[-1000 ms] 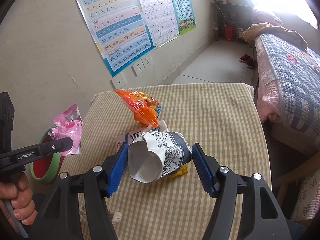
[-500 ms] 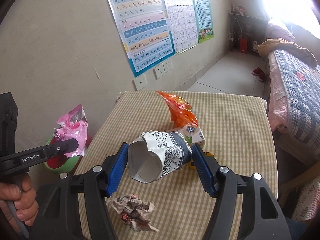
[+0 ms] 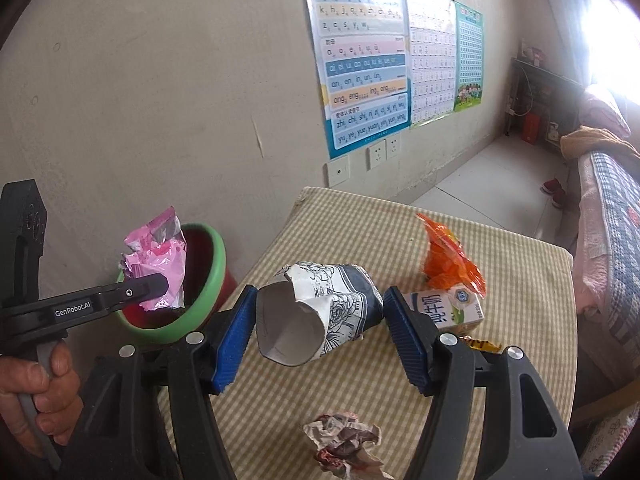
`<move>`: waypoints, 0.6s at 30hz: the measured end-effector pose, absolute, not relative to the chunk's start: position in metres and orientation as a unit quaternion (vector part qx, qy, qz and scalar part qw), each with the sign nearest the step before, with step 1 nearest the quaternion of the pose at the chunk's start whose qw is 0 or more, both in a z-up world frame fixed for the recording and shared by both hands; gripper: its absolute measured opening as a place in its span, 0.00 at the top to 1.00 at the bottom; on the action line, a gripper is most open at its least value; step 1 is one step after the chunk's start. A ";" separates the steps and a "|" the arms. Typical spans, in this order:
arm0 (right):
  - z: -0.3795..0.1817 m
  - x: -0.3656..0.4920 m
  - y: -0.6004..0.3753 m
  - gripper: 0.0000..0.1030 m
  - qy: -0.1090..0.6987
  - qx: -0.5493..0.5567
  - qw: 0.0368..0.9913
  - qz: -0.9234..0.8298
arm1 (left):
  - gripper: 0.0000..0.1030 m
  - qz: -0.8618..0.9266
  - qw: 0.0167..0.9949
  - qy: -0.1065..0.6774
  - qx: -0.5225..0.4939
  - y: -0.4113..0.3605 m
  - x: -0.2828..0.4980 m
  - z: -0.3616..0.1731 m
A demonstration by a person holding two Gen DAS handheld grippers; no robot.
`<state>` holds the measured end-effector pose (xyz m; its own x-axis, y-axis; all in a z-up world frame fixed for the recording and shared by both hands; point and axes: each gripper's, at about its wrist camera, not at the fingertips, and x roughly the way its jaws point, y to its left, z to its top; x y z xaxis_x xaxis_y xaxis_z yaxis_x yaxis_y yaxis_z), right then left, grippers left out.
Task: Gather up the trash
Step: 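Carry the pink bag and white cup toward the red bin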
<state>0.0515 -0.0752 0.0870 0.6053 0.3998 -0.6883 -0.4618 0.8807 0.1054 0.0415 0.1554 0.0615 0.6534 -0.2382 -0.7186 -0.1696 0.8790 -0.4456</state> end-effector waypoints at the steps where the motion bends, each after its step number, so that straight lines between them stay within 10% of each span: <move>1: 0.087 0.051 -0.068 0.39 0.372 -0.046 0.894 0.246 | 0.85 -0.015 0.876 0.414 -0.249 0.162 0.039 0.061; 18: 0.081 0.062 0.059 0.39 0.374 -0.098 0.860 0.333 | 0.85 0.046 0.866 0.396 -0.303 0.260 0.009 0.038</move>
